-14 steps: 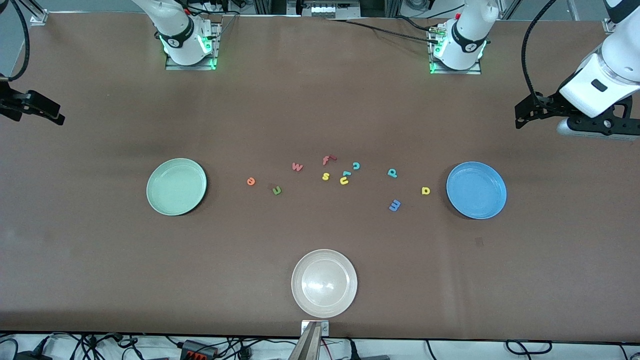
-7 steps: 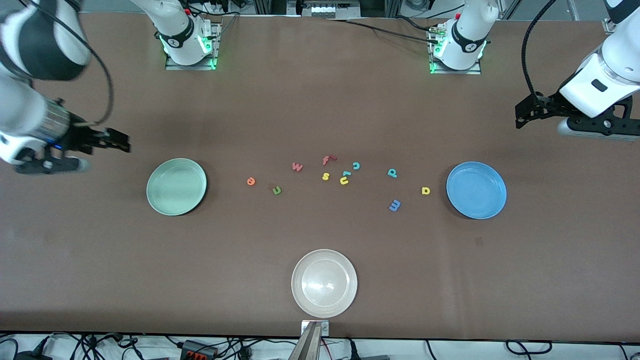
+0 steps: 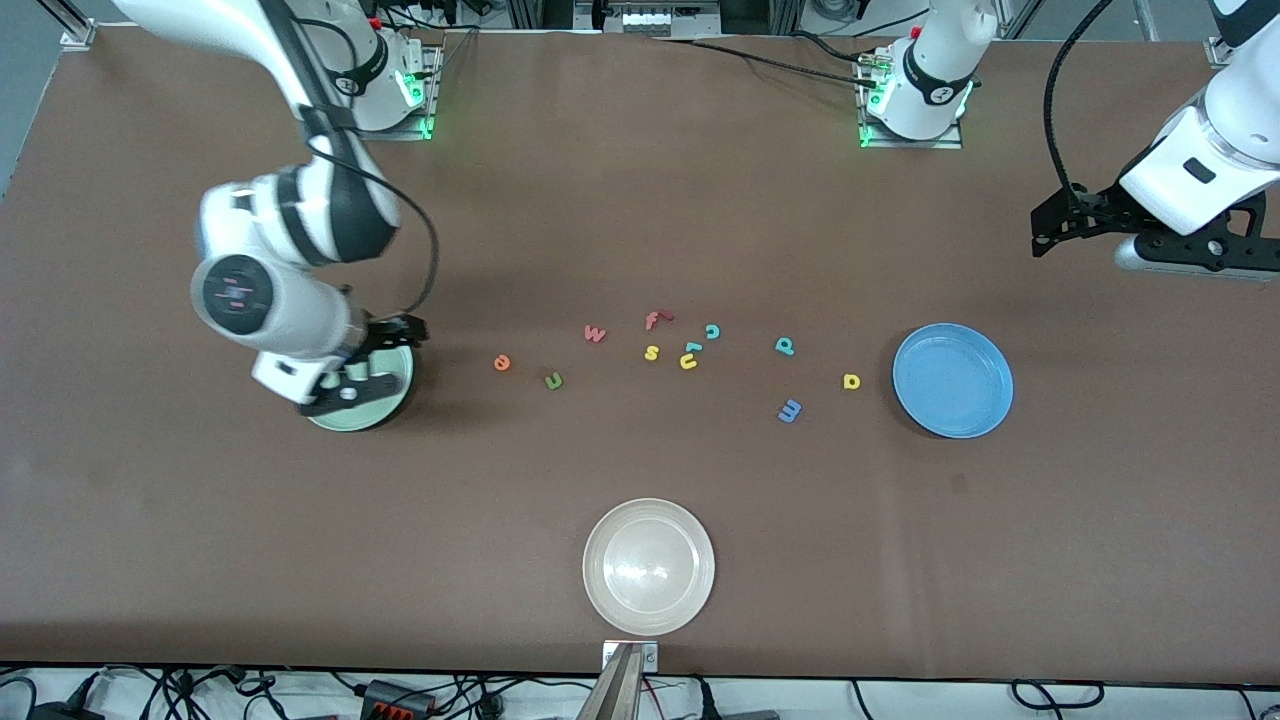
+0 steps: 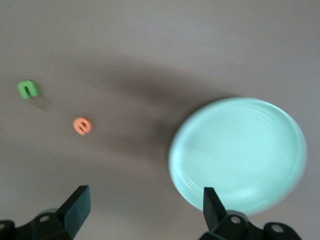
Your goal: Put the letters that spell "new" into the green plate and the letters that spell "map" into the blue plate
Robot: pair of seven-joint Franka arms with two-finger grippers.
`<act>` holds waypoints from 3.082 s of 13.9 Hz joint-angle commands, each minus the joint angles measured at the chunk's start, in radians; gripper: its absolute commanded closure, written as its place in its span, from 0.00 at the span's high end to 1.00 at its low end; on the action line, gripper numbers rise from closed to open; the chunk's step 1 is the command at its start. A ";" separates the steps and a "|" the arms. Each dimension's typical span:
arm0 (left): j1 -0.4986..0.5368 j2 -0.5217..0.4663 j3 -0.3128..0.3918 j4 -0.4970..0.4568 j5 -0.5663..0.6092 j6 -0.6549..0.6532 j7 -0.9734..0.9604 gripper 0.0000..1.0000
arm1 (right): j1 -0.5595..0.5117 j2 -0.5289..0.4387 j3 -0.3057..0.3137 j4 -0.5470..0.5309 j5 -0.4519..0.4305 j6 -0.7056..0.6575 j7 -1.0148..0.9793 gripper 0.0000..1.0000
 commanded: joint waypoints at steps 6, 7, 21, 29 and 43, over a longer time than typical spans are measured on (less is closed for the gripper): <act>-0.010 0.034 -0.001 0.057 0.011 -0.022 0.006 1.00 | 0.172 0.116 -0.009 -0.115 0.008 0.251 0.143 1.00; -0.010 0.035 -0.003 0.057 0.011 -0.022 0.002 1.00 | 0.178 0.130 -0.009 -0.112 0.006 0.256 0.139 1.00; -0.117 0.416 -0.003 0.219 -0.042 0.141 0.028 1.00 | 0.178 0.195 -0.009 -0.096 -0.002 0.378 0.123 0.71; -0.237 0.547 -0.003 0.048 -0.031 0.564 0.138 1.00 | 0.165 0.205 -0.009 -0.092 0.003 0.383 0.106 0.08; -0.317 0.676 -0.003 -0.161 -0.031 0.955 0.180 0.77 | -0.210 -0.002 -0.018 -0.225 0.005 0.113 0.047 0.04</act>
